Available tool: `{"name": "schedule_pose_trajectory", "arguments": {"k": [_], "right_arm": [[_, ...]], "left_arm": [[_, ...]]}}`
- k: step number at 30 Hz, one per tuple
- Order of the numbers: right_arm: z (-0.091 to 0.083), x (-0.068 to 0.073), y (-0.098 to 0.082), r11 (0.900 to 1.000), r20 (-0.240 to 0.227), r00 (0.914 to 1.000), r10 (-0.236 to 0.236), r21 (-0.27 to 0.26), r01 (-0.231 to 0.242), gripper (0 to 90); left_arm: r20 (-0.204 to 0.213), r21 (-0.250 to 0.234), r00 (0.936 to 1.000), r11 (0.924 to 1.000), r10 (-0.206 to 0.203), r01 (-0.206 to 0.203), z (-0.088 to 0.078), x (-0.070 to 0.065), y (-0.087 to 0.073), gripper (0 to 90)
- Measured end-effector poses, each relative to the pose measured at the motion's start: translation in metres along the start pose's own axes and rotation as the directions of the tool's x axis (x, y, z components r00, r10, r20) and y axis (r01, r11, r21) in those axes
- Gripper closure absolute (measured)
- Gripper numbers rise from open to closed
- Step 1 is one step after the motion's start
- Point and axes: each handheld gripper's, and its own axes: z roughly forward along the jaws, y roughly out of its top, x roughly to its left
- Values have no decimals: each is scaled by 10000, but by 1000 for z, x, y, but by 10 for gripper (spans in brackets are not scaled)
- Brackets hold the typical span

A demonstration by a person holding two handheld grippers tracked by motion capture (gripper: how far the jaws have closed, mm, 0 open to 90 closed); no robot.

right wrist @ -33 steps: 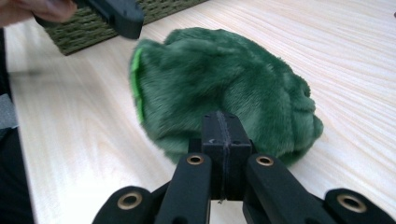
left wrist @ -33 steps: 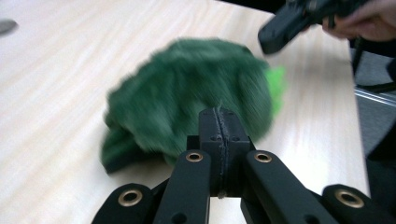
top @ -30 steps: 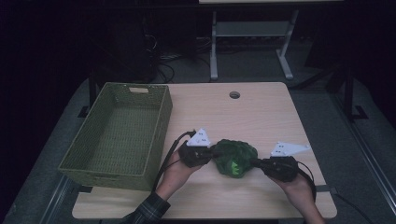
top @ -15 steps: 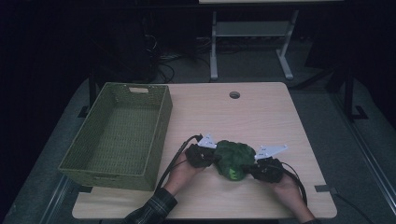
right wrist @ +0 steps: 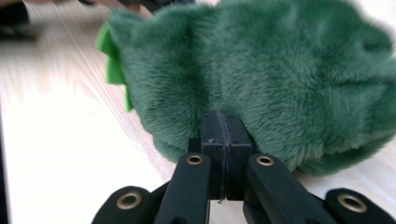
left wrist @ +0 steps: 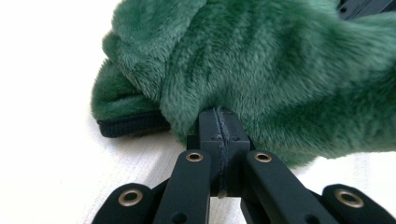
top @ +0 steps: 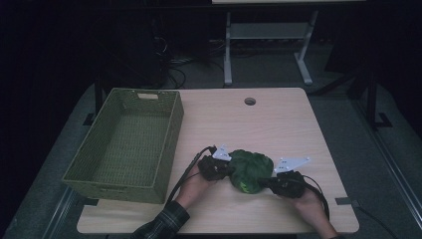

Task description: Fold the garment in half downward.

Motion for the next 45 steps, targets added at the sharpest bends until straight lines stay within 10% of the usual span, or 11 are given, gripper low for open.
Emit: {"name": "schedule_pose_trajectory", "arguments": {"k": [17,31,45], "right_arm": [[-38,-25,24,9913,888,9957,255,-1305,-137,898],[1,-83,45,9893,1410,9837,1116,-1091,-966,899],[36,-88,39,9949,405,9940,1011,-66,-1010,900]], "left_arm": [[694,-810,9976,9967,61,-5,-41,-28,0,881],[1422,-830,9896,9965,201,-83,-23,-61,-7,881],[885,-97,9959,9998,202,-194,13,-51,-5,882]]}}
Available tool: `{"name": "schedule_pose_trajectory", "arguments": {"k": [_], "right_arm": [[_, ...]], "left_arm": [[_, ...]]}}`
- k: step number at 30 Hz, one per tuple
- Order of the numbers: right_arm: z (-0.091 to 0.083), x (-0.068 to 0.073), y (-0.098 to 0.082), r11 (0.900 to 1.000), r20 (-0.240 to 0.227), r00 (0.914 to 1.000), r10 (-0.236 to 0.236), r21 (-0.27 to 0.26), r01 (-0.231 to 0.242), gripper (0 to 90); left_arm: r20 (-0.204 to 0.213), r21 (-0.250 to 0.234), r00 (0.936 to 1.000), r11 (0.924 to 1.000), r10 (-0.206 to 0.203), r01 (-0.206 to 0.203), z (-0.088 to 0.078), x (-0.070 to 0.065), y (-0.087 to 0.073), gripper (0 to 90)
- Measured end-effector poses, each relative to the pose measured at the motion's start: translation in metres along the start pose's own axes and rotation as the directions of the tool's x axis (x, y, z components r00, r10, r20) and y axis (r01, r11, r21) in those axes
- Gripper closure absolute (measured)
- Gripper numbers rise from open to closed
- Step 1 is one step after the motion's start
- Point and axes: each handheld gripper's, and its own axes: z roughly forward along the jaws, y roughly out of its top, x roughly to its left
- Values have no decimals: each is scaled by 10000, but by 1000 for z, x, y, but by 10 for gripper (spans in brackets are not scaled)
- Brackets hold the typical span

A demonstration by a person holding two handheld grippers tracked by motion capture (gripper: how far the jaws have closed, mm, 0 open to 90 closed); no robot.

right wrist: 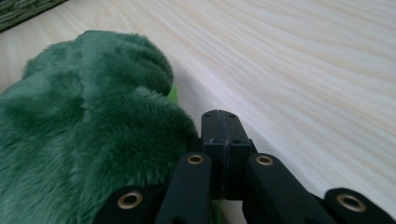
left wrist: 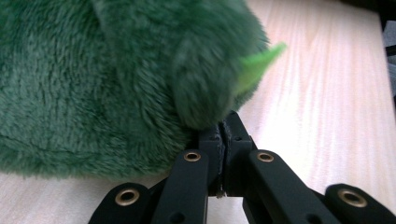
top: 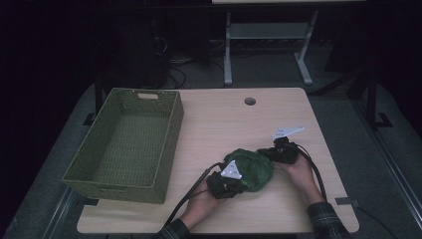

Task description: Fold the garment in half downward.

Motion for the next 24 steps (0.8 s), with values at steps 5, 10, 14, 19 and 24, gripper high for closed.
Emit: {"name": "schedule_pose_trajectory", "arguments": {"k": [5,10,14,19,24], "right_arm": [[3,0,-3,9994,-279,9996,11,343,-2,900],[2,0,-5,9991,-426,9991,45,426,-27,900],[-2,3,-8,9985,-583,9982,122,543,-91,900],[-7,11,-14,9984,-509,9987,-70,551,98,900],[-13,19,-17,9975,-491,9985,-228,653,260,899]], "left_arm": [[-119,97,9999,10000,-21,22,0,5,-1,887],[-183,131,9998,9999,-81,83,-3,10,-3,886],[-213,179,9996,9996,-193,196,-9,17,-6,886],[-469,268,9987,9995,-178,191,-17,26,-9,886],[-709,270,9971,9992,-263,282,-23,36,-13,886]]}}
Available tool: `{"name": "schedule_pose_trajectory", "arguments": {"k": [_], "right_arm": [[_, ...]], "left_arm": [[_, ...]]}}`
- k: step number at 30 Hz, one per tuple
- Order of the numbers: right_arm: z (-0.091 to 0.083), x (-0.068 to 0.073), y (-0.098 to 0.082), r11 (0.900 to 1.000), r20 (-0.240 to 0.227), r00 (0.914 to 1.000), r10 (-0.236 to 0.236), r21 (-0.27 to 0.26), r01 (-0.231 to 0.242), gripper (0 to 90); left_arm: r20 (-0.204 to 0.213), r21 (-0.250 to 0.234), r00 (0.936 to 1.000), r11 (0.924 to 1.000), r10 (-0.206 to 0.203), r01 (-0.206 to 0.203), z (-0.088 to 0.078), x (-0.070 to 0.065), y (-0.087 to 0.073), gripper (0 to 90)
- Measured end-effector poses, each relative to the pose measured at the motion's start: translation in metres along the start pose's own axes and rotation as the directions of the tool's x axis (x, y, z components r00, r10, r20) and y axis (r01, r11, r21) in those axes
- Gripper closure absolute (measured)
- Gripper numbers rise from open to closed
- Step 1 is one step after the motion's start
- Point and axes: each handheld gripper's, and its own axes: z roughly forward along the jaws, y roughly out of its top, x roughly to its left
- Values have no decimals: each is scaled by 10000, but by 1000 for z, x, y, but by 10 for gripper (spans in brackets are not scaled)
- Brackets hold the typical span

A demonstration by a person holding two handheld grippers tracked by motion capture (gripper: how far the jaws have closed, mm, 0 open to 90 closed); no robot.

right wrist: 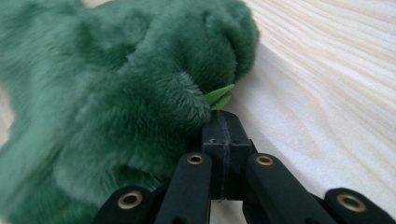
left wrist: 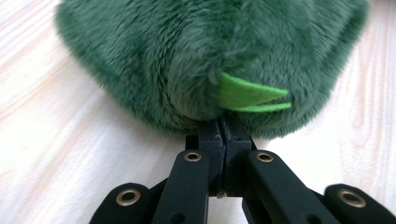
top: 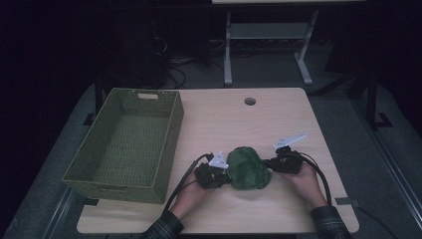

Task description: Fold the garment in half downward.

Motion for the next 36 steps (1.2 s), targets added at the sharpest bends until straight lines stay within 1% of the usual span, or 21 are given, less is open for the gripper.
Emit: {"name": "schedule_pose_trajectory", "arguments": {"k": [4,7,10,14,15,16,17,18,19,21,22,23,24,25,26,27,28,30,31,34,36], "right_arm": [[-2,7,-4,10000,73,10000,-37,64,36,900],[-3,15,-9,9997,-1,9999,-125,191,125,899],[-5,21,-11,9994,69,9997,-240,241,238,900],[-8,22,-14,9995,195,9994,-300,132,297,892],[-9,21,-15,9996,312,9991,-295,36,294,858],[-14,21,-17,9998,717,9972,-204,-73,210,786],[-17,20,-18,9995,929,9955,-177,-230,199,764],[-17,20,-18,9995,929,9955,-177,-230,199,764],[-25,17,-24,9983,1296,9916,-25,-577,101,680],[-31,13,-31,9966,1615,9867,193,-818,-61,579],[-31,13,-31,9966,1615,9867,193,-818,-61,579],[-36,10,-38,9964,1984,9793,399,-809,-242,485],[-38,9,-42,9961,2145,9758,413,-852,-234,440],[-38,9,-42,9961,2145,9758,413,-852,-234,440],[-41,6,-50,9961,2354,9705,530,-812,-347,364],[-41,6,-50,9961,2354,9705,530,-812,-347,364],[-42,6,-56,9969,2604,9635,619,-634,-469,286],[-42,5,-60,9975,2806,9577,645,-455,-539,239],[-42,6,-65,9976,3090,9487,667,-393,-574,176],[-43,5,-70,9964,2990,9511,777,-567,-636,126],[-42,6,-73,9964,3180,9457,674,-696,-476,84]], "left_arm": [[-166,-73,9998,9999,-142,141,-3,4,-2,886],[-310,-119,9993,9997,-230,226,-5,9,-3,886],[-390,-55,9990,9998,-196,194,-6,11,-4,885],[-514,73,9986,9999,-95,99,-6,12,-5,879],[-525,73,9985,9999,-123,127,-7,13,-5,879],[-540,129,9985,9998,-123,130,-10,14,-6,858],[-516,130,9986,9998,-151,158,-12,15,-6,843],[-516,130,9986,9998,-151,158,-12,15,-6,823],[-502,139,9985,9997,-198,205,-17,15,-8,800],[-552,170,9984,9998,-93,103,-21,15,-10,734],[-552,170,9984,9998,-93,103,-21,15,-10,698],[-663,363,9976,9992,206,-182,-27,13,-11,664],[-605,366,9980,9992,183,-161,-29,13,-11,624],[-605,366,9980,9992,183,-161,-29,13,-11,588],[-506,353,9985,9992,185,-168,-34,10,-12,548],[-506,353,9985,9992,185,-168,-34,10,-12,496],[-452,377,9987,9991,232,-215,-35,10,-12,496],[-297,355,9995,9993,108,-98,-37,9,-12,443],[-227,347,9996,9993,153,-146,-38,9,-11,402],[-200,308,9995,9993,236,-230,-40,7,-8,352],[-200,231,9991,9991,370,-366,-42,4,-3,307]]}}
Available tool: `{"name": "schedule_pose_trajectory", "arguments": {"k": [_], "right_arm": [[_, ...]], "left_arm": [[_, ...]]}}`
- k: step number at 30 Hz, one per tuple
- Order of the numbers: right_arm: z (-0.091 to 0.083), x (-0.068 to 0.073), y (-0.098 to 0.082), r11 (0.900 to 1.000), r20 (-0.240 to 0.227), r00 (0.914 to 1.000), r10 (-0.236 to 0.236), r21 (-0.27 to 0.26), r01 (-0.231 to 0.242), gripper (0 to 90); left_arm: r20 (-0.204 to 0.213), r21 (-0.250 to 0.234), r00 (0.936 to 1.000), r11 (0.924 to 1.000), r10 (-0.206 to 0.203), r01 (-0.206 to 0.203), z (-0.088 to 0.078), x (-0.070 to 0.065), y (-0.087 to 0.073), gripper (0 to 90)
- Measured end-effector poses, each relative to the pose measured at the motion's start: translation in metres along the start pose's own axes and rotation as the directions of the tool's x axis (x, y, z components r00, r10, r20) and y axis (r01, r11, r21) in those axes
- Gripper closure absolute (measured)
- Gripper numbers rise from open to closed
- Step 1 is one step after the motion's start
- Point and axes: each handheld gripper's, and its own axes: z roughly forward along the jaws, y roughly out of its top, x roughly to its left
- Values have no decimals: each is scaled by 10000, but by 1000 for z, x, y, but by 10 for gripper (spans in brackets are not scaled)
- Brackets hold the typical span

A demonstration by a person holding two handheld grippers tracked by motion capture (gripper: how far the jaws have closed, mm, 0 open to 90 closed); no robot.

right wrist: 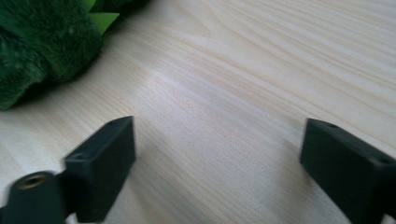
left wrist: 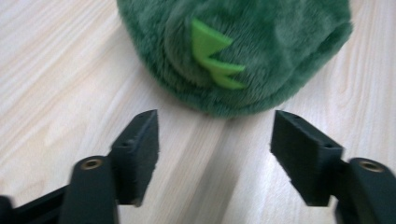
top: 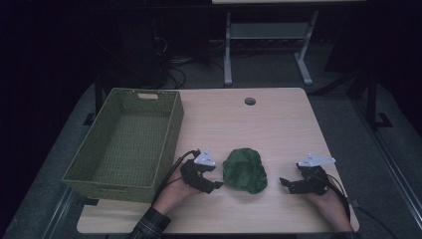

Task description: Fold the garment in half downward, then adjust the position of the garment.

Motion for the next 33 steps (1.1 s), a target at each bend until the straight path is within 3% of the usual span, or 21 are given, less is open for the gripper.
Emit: {"name": "schedule_pose_trajectory", "arguments": {"k": [7,18,22,26,33], "right_arm": [[0,0,0,10000,-7,10000,-4,44,4,75],[0,0,0,10000,-11,10000,-3,32,3,75],[0,0,0,10000,-7,10000,-17,42,17,76],[0,-1,0,10000,-6,10000,-21,40,21,75],[0,-1,0,10000,-1,10000,-24,40,24,76]], "left_arm": [[-144,-22,9993,9994,346,-346,-6,-4,14,195],[72,13,9940,9940,1092,-1092,-7,-5,46,157],[307,300,9872,9871,1565,-1574,-3,-5,59,151],[442,336,9856,9858,1633,-1648,2,-3,64,149],[827,851,9789,9774,1867,-1936,24,2,66,139]]}}
